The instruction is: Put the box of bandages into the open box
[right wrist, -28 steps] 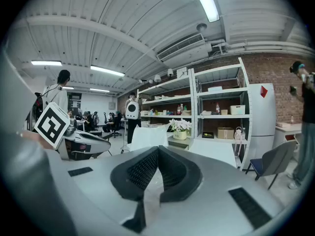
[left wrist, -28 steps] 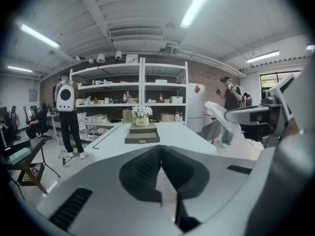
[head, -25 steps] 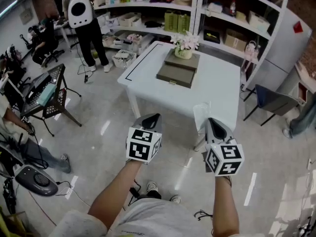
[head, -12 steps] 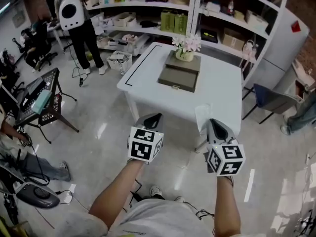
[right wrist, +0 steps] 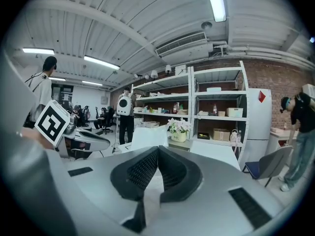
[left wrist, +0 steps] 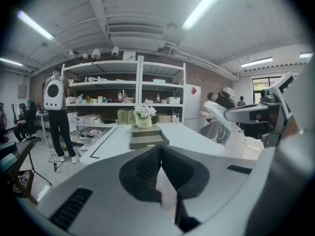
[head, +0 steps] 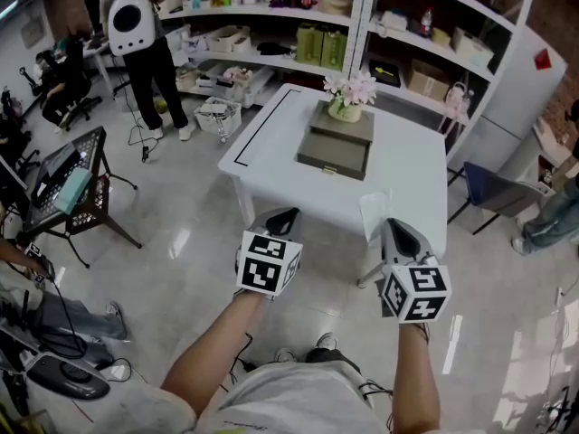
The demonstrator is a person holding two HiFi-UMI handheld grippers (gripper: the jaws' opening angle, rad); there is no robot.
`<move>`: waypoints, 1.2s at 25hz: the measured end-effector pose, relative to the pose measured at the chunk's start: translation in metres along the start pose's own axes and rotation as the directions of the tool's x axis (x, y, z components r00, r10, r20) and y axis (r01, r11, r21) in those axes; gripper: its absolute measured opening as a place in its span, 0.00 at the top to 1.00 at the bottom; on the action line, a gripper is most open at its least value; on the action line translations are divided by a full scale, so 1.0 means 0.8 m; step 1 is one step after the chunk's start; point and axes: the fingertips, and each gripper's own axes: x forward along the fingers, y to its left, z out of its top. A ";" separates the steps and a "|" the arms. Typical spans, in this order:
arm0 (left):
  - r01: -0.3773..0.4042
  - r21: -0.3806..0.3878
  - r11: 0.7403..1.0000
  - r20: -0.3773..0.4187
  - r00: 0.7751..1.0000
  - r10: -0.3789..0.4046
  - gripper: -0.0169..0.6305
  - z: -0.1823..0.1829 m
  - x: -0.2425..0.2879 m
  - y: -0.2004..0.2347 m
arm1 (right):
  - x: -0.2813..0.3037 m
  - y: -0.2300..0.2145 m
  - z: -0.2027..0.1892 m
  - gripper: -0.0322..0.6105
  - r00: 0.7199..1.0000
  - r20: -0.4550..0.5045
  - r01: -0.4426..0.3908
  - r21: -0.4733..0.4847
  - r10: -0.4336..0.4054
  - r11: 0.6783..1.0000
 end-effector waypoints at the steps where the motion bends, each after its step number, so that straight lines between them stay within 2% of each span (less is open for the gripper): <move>1: -0.002 0.000 1.000 0.000 1.000 0.002 0.97 0.002 0.002 0.003 | 0.002 -0.001 0.002 0.94 1.000 0.001 0.001 0.000 -0.001 1.000; 10: -0.018 0.014 1.000 -0.004 1.000 0.018 0.97 0.012 0.034 0.030 | 0.044 -0.029 0.006 0.94 1.000 0.011 0.005 0.017 -0.005 1.000; 17: -0.043 0.012 0.999 -0.017 0.999 0.043 0.97 0.023 0.082 0.056 | 0.104 -0.055 0.008 0.94 1.000 0.010 -0.028 0.028 0.028 0.999; 30: -0.076 0.005 0.997 -0.082 0.994 0.076 0.97 0.039 0.186 0.070 | 0.193 -0.140 0.005 0.94 0.998 -0.018 -0.061 0.069 0.062 0.996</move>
